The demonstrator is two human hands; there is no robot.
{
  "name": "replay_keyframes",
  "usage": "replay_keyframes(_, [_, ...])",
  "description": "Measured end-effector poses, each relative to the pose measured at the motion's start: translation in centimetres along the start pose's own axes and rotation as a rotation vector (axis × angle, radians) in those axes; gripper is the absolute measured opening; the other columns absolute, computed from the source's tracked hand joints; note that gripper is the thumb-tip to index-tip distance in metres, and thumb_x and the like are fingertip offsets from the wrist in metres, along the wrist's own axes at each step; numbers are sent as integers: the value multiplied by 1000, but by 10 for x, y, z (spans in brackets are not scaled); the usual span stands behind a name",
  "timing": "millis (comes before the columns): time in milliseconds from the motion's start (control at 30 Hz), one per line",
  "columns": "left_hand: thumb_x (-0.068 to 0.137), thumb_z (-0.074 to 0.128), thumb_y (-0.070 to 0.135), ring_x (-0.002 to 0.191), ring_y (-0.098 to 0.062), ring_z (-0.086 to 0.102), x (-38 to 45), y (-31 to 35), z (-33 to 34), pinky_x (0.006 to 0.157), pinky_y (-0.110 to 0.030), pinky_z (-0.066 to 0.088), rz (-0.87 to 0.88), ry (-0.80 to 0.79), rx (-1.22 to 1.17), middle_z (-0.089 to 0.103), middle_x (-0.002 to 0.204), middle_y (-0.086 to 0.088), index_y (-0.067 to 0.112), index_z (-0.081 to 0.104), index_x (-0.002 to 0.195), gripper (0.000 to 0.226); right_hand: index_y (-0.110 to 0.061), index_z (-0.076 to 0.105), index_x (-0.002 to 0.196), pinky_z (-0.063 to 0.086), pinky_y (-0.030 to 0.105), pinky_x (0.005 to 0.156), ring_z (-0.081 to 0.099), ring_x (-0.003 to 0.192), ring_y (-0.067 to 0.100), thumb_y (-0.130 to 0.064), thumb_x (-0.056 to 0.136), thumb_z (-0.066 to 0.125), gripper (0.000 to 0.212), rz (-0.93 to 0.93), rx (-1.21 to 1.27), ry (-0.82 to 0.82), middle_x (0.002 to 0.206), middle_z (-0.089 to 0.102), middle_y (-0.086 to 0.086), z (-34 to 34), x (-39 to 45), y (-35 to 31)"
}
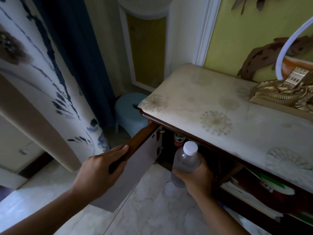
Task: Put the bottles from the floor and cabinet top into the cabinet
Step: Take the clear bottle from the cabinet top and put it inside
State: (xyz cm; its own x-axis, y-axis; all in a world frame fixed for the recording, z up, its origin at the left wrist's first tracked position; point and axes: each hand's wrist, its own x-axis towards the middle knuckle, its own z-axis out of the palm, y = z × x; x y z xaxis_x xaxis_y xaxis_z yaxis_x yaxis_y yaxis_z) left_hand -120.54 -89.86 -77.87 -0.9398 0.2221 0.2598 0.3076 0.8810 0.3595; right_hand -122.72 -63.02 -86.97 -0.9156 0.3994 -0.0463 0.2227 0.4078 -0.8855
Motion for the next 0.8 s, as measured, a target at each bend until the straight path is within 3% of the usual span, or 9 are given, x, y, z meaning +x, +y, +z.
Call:
replay_keyframes(500, [84,49,44,65,3,66,2,6,-3,69,-5,48,-11,0,-49,66,117,11,29,61,124,44,-15,58,127,50,33,91,60,108,13,-14,50,96,86,14,100,-49,122,66,2,5,18,16])
replay_keyframes(800, [84,48,44,62,0,67,0,8,-2,64,-7,49,-6,13,-37,64,116,14,30,59,125,44,-17,57,130,47,26,83,64,111,22,-21,54,95,85,34,73,-68,121,67,3,7,24,13])
